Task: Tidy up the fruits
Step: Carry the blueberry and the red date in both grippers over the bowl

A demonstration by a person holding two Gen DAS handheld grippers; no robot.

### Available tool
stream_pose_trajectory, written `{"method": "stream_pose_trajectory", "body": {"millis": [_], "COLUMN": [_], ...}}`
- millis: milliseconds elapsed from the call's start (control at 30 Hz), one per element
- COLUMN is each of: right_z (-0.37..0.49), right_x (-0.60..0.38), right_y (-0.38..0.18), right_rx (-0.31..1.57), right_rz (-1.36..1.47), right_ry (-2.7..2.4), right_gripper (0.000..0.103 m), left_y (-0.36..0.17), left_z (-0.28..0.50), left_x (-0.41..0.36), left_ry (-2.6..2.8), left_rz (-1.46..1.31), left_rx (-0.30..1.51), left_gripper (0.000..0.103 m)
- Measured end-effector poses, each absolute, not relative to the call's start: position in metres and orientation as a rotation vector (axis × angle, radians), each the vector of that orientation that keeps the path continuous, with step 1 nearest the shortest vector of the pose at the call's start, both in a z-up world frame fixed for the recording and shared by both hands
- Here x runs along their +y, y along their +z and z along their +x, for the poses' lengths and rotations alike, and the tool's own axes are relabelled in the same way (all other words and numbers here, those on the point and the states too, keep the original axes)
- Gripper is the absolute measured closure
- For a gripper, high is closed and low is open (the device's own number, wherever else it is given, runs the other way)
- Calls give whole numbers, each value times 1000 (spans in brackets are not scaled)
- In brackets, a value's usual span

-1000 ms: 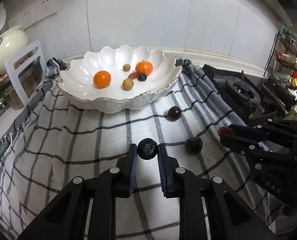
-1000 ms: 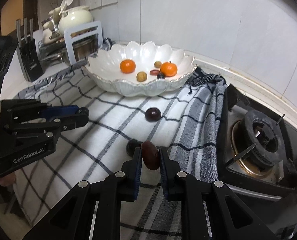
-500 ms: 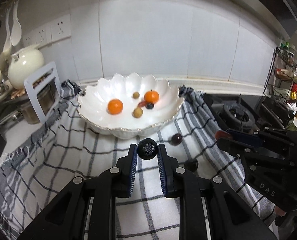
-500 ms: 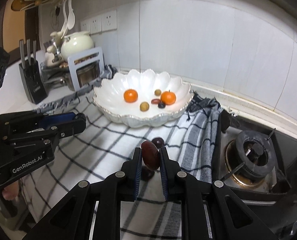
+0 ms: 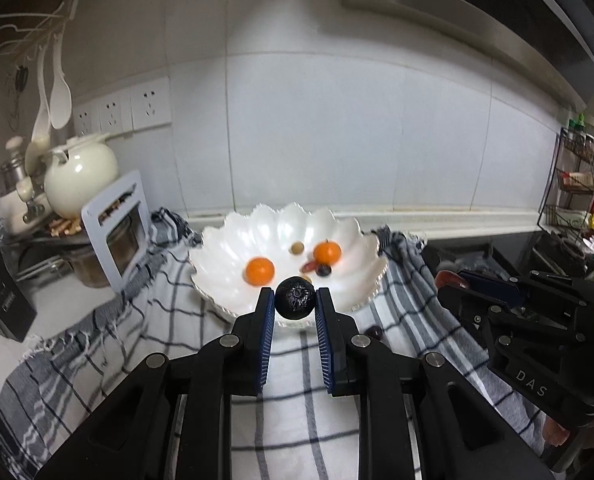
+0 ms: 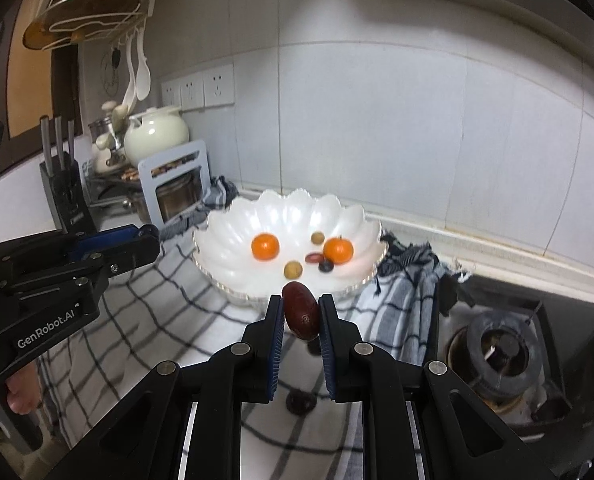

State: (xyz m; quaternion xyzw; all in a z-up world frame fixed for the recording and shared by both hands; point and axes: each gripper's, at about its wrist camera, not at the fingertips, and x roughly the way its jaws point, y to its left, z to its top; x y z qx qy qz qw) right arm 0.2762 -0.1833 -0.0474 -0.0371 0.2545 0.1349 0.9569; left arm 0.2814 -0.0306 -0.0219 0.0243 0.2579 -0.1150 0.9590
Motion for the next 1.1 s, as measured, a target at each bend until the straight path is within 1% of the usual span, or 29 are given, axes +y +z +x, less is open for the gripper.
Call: {"method": "stream_pose_trajectory", "body": {"millis": [300, 533, 767, 1100], "right_z": [303, 337, 373, 417], "right_x": [-179, -176, -177, -171], "right_y": [-27, -30, -43, -60], "right_rx": [465, 484, 549, 649], "right_rz": [-61, -57, -33, -23], "right_ry": [269, 248, 236, 246], "right_gripper": [84, 84, 84, 84], "left_y": [-4, -4, -18, -55], "left_z": [304, 333, 367, 421], "left_x": [-22, -16, -16, -17], "left_ry": [-211, -192, -184, -190], "left_rz": [45, 42, 46, 34], "left_rx": [476, 494, 559, 717], "left_gripper": [81, 81, 81, 81]}}
